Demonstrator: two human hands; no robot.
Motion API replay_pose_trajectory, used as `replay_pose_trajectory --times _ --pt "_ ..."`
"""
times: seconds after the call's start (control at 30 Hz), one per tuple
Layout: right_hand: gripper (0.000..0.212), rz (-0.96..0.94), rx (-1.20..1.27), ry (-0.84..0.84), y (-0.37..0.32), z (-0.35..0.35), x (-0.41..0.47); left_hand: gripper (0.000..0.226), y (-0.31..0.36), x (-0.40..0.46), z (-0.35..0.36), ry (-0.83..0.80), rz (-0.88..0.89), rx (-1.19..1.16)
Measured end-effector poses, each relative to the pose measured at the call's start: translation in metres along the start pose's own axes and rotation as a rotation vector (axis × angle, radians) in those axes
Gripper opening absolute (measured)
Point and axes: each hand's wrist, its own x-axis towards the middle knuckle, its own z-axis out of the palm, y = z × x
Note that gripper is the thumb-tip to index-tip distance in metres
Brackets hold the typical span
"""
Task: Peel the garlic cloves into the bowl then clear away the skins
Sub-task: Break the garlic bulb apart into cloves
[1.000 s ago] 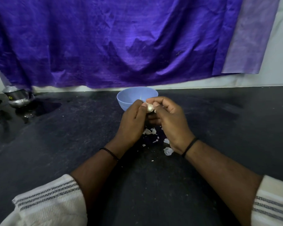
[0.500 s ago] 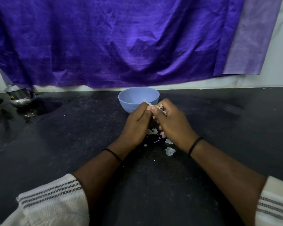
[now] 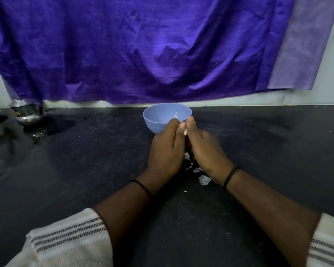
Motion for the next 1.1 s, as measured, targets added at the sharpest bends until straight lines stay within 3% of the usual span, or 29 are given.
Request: replay_pose_trajectory --times 0.2,0.47,0.73,0.87,1.0,1.1 --pt "0.058 -0.025 0.118 0.135 -0.003 0.01 -0.004 0.045 0.007 -0.004 0.002 0.037 -0.021 -0.098" --pt "0.066 -0.117 -0.038 0.31 0.0 0.017 -0.004 0.038 0.012 -0.006 0.007 0.113 -0.096 -0.164" --pt "0.062 -0.056 -0.09 0.13 -0.002 0.003 0.001 0.03 0.007 -0.001 0.002 0.011 -0.226 -0.328" --pt "0.057 -0.067 -0.256 0.073 -0.001 -0.016 0.003 0.032 0.0 0.003 -0.005 -0.09 -0.258 -0.184" --pt "0.054 -0.102 -0.339 0.043 0.004 -0.02 0.004 0.029 -0.004 0.006 -0.014 -0.298 -0.245 0.146" --pt "0.051 -0.084 -0.413 0.0 0.005 -0.021 0.005 0.035 -0.004 0.01 -0.021 -0.378 -0.28 0.218"
